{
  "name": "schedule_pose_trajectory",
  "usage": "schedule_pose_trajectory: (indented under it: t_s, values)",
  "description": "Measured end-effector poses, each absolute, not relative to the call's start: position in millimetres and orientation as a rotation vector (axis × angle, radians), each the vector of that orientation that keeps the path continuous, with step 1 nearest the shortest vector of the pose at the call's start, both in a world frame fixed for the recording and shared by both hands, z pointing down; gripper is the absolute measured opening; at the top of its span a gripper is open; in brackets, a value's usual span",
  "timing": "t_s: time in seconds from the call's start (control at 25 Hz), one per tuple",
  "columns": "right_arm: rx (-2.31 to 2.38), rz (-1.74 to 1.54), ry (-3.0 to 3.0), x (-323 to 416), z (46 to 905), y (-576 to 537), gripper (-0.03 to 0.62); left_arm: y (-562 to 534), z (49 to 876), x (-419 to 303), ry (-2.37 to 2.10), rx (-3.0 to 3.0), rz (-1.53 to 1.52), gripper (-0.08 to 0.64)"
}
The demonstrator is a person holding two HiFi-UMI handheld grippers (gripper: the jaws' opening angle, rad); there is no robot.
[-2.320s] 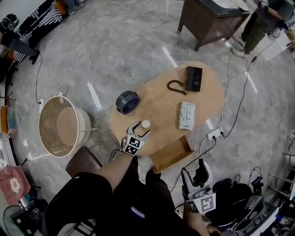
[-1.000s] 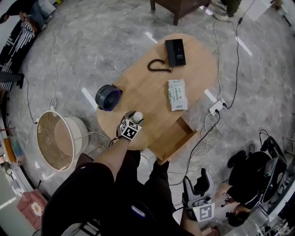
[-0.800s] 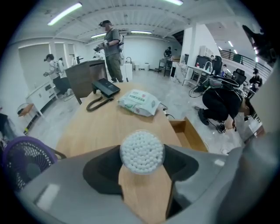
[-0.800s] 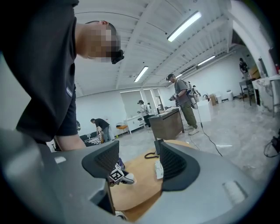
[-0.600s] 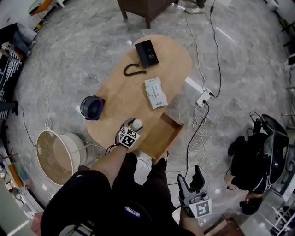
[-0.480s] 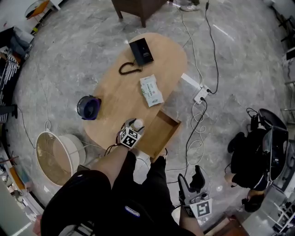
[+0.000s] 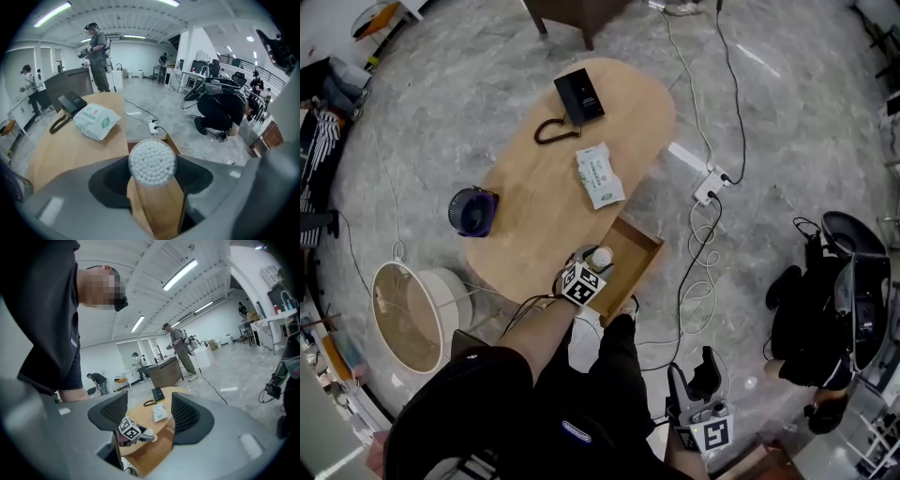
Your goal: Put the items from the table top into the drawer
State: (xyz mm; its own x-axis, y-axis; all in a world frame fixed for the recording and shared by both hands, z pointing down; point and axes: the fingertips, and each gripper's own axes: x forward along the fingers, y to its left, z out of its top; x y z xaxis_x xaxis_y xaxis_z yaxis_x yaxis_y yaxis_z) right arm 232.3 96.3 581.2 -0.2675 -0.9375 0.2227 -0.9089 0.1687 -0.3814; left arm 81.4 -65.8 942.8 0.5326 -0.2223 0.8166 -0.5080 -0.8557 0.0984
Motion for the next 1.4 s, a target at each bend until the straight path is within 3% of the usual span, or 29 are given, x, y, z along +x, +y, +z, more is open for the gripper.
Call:
schedule_pose_trajectory:
  t_s: [0.48, 1.0, 1.4]
  values:
    - [-1.893, -0.807, 2.318, 256.2, 610.2, 114.3, 0.299, -22.0, 995.0, 106.9, -0.510, 2.451, 1.373, 0.287]
    - [-1.858, -0.862, 2.381, 251.7, 651.6, 117.2, 0.299, 11.1, 1056.0, 76.4, -0.510, 2.359, 1.600, 0.285]
    - [-1.836, -0.878, 2.397, 247.9, 656.3, 101.8, 0.299, 21.6, 1080.2, 57.6, -0.671, 2.132, 1.585, 0.286]
